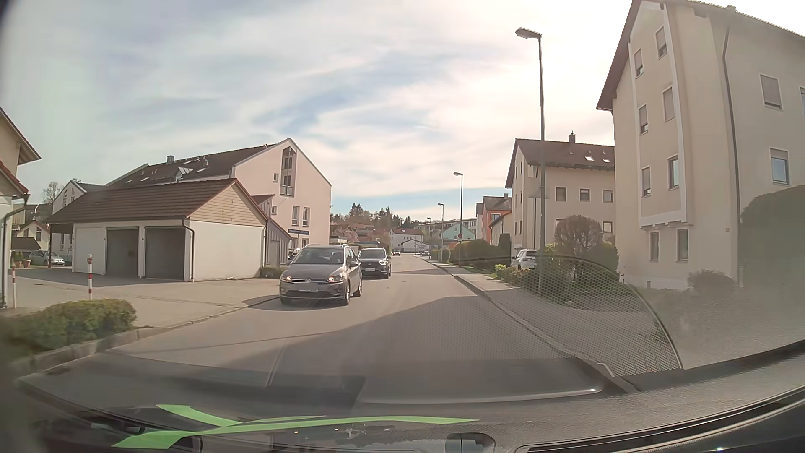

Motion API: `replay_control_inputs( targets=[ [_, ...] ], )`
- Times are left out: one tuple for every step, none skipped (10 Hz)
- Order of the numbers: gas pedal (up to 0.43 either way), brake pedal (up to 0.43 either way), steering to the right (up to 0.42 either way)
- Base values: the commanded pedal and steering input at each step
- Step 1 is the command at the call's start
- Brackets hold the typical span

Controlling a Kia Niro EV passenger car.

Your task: Follow the waypoints while adhering to traffic rules and regulations

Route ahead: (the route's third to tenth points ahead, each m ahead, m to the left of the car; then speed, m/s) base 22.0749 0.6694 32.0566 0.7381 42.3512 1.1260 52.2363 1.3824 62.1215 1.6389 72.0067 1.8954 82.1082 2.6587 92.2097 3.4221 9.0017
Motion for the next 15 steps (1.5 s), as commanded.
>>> replay_control_inputs(
  targets=[
    [0.087,0.0,-0.006],
    [0.079,0.0,-0.006],
    [0.079,0.0,-0.006],
    [0.079,0.0,-0.005],
    [0.079,0.0,-0.005],
    [0.079,0.0,-0.005],
    [0.087,0.0,-0.005],
    [0.087,0.0,-0.005],
    [0.087,0.0,-0.005],
    [0.087,0.0,-0.005],
    [0.087,0.0,-0.005],
    [0.087,0.0,-0.005],
    [0.087,0.0,-0.005],
    [0.087,0.0,-0.005],
    [0.087,0.0,-0.005]
  ],
)
